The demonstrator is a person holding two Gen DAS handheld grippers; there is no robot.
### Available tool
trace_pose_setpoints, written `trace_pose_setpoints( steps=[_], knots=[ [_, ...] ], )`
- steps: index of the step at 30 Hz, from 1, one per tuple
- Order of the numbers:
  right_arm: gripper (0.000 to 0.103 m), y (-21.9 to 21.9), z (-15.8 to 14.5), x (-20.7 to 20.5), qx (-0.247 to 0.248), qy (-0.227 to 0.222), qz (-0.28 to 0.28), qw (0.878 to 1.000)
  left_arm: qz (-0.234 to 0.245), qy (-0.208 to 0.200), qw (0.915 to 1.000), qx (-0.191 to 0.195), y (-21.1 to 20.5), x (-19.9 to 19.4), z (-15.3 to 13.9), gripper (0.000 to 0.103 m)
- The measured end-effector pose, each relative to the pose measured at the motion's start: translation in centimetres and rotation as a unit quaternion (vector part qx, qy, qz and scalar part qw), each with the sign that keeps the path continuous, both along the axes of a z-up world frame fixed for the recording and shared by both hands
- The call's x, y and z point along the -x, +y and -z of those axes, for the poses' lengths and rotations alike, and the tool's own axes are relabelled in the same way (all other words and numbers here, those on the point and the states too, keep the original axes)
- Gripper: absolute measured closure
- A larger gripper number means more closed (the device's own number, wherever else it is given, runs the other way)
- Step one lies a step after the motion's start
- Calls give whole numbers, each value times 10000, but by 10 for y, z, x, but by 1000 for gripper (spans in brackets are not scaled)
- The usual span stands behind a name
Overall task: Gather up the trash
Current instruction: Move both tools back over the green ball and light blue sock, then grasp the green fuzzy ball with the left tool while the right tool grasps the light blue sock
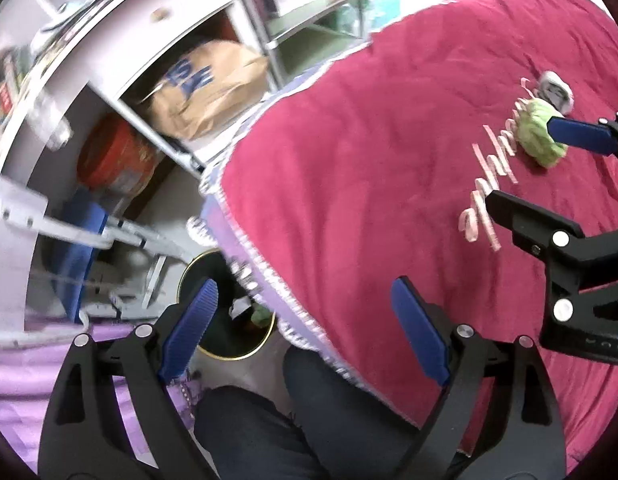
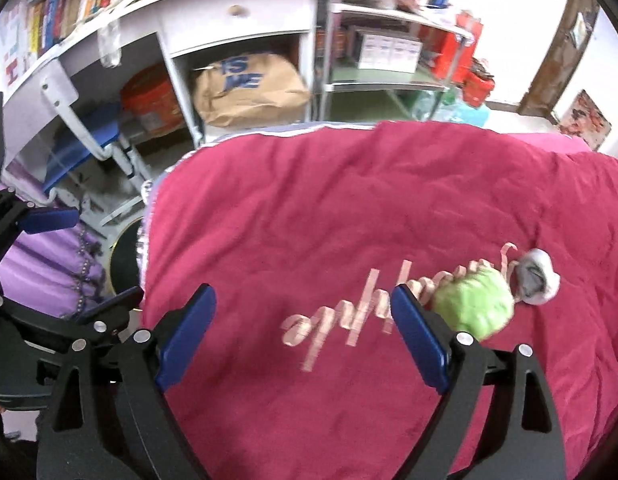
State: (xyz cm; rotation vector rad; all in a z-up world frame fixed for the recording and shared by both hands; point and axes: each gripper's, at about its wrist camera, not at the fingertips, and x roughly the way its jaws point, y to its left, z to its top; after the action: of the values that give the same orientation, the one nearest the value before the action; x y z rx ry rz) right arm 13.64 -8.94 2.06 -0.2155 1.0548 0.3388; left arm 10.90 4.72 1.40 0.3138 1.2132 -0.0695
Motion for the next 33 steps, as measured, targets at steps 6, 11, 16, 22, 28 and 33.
trace_pose_setpoints(
  steps=[6,11,16,22,28,33],
  knots=[
    [18,-43,1,-1,12,-3,235,9997,378,49,9993,-29,-43,-6,0,16],
    [18,-76,2,-3,60,-12,404,9992,643,131,9978,-40,-75,-10,3,16],
    [18,-117,4,-8,107,-16,676,9977,924,236,9954,13,-113,-19,8,16],
    [18,-166,8,-17,68,28,1020,9948,1283,359,9911,34,-167,-29,17,14],
    [18,-200,9,-24,71,-10,1168,9931,1458,371,9886,77,-202,-35,18,14],
    [18,-218,12,-31,92,-63,1253,9921,1535,379,9874,50,-220,-39,20,14]
  ],
)
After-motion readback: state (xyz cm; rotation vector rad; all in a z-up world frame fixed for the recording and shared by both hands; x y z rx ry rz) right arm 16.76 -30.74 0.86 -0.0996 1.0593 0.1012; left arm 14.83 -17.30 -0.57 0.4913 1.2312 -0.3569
